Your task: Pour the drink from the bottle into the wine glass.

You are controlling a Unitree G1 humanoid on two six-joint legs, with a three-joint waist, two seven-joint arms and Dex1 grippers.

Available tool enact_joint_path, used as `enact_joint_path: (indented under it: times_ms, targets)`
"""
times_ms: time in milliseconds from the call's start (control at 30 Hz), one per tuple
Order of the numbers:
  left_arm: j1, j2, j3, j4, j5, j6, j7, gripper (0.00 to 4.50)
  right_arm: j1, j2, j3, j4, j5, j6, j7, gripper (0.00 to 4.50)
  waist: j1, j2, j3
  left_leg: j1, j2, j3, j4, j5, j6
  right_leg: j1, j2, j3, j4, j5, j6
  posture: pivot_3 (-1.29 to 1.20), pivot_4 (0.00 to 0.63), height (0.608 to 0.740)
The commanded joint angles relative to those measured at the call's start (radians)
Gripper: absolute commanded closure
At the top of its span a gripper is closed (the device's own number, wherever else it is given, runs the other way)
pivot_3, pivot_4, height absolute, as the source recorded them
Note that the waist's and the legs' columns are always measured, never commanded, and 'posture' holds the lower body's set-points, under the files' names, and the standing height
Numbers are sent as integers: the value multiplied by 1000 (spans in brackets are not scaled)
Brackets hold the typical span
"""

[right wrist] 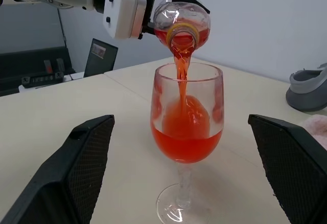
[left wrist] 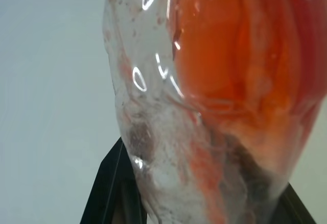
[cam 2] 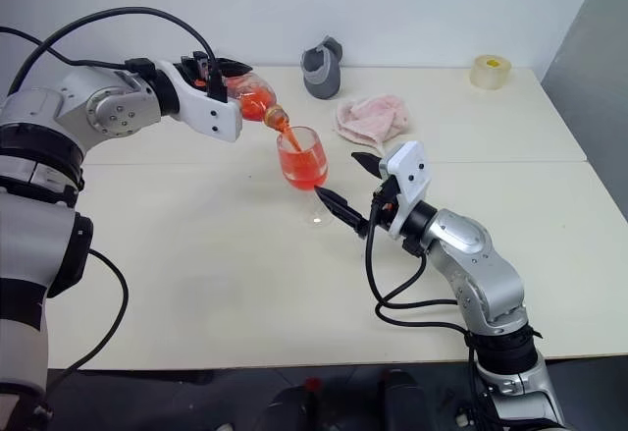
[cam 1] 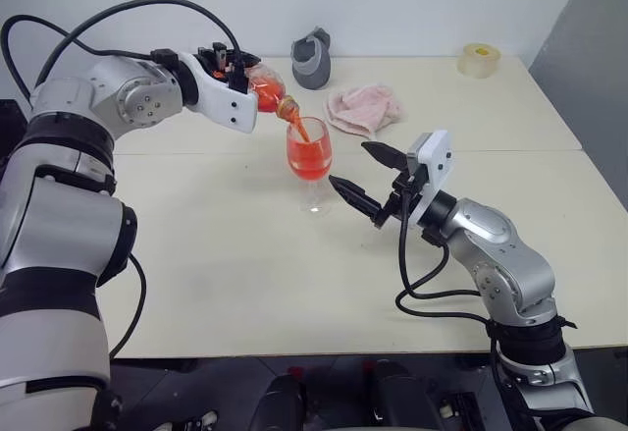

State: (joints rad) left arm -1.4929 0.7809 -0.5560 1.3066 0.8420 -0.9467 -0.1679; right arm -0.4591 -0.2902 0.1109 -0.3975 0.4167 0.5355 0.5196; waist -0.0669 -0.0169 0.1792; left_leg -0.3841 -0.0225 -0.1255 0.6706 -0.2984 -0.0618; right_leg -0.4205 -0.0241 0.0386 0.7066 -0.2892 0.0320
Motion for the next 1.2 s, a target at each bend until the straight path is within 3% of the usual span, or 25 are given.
enact_joint_path:
  times_ms: [33, 500, 900, 1200]
  targets:
    - [-48, 9, 3, -1, -5, 4, 21, 2980, -9, 3, -6, -52, 8, -15, -1, 0, 0, 0, 0, 0, 0, 0, 0, 0, 0, 0, 0, 0, 0, 0, 0, 0, 150, 740]
    - [-33, -7, 40, 10, -58, 7, -45, 2980, -9, 3, -8, -42, 7, -19, 1, 0, 0, 0, 0, 0, 0, 0, 1, 0, 0, 0, 0, 0, 1, 0, 0, 0, 150, 740]
    - [69, -76, 215, 0, -327, 69, -372, 2980, -17, 4, -6, -26, 1, -21, 2, 0, -5, 0, 0, -1, 0, 0, 5, 0, 0, 0, 0, 0, 3, 0, 0, 0, 150, 740]
    - [98, -128, 407, -24, -564, 257, -553, 2980, -21, 0, -7, -37, 9, -12, 7, 0, -12, 0, 0, -1, 0, 0, 6, 0, 0, 0, 0, 0, 5, 0, 0, 0, 150, 740]
